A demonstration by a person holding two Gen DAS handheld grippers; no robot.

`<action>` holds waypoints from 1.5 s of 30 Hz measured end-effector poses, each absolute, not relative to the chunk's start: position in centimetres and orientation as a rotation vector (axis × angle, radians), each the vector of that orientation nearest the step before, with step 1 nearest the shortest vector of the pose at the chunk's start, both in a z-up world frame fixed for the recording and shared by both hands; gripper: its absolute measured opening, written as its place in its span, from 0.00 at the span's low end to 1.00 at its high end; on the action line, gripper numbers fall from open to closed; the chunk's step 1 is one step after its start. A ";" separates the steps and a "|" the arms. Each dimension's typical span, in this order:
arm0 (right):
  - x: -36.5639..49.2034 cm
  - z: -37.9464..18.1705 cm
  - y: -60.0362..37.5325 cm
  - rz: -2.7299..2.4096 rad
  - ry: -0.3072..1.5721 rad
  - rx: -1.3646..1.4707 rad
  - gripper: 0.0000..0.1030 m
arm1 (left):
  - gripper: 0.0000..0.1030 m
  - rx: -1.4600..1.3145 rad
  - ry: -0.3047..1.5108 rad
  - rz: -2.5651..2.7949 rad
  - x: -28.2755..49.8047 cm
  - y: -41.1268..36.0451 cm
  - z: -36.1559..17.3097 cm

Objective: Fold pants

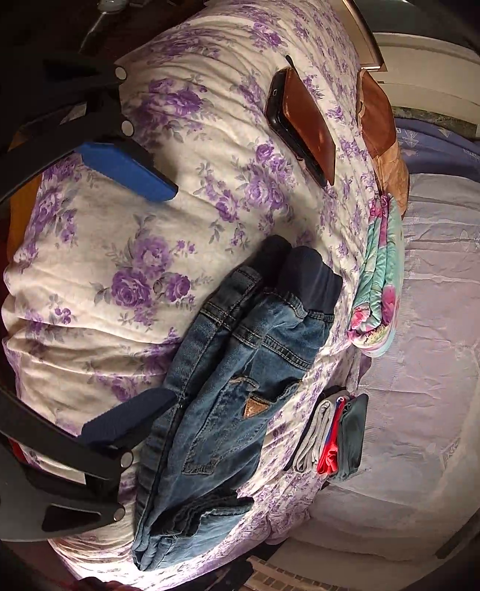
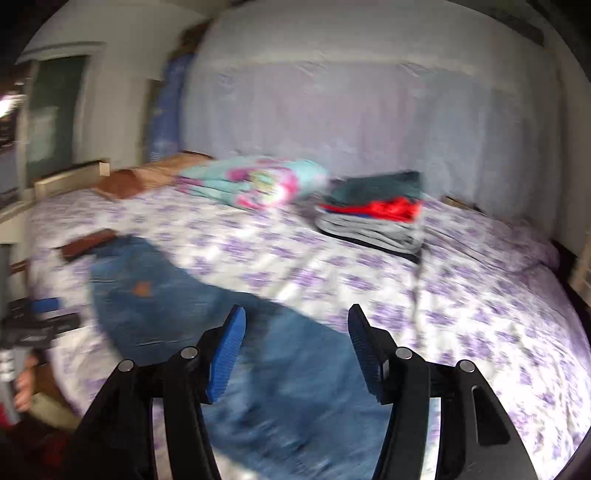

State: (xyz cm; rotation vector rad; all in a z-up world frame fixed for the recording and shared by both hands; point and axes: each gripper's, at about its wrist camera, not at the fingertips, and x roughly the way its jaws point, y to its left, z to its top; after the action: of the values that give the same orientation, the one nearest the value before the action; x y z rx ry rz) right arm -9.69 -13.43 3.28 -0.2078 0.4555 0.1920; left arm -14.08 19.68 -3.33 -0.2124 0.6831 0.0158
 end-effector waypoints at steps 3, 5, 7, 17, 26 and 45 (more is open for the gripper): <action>-4.1 -2.9 -12.7 0.137 0.729 -0.276 0.66 | 0.96 -0.181 0.688 0.033 -13.9 19.3 -3.5; -4.1 -3.2 -13.0 0.153 0.725 -0.248 0.66 | 0.96 -0.149 0.691 0.050 -13.8 18.9 -3.7; -4.6 -2.0 -13.8 0.194 0.741 -0.188 0.67 | 0.96 -0.109 0.691 0.071 -13.7 18.4 -3.9; -10.9 -3.1 -18.1 0.189 0.737 -0.109 0.82 | 0.96 -0.017 0.689 0.128 -13.5 17.2 -4.4; -13.9 0.7 -20.9 0.254 0.580 0.103 0.83 | 0.96 -0.141 0.683 0.058 -14.0 18.8 -3.8; -5.7 -2.0 -16.0 0.196 0.709 -0.132 0.97 | 0.96 -0.718 0.818 -0.314 -8.1 23.1 -3.1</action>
State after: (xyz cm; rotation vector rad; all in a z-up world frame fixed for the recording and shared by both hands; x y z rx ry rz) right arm -5.65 -15.98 -1.96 -0.1322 0.7093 0.1962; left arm -8.13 23.06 -3.11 -0.7183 0.8183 -0.3144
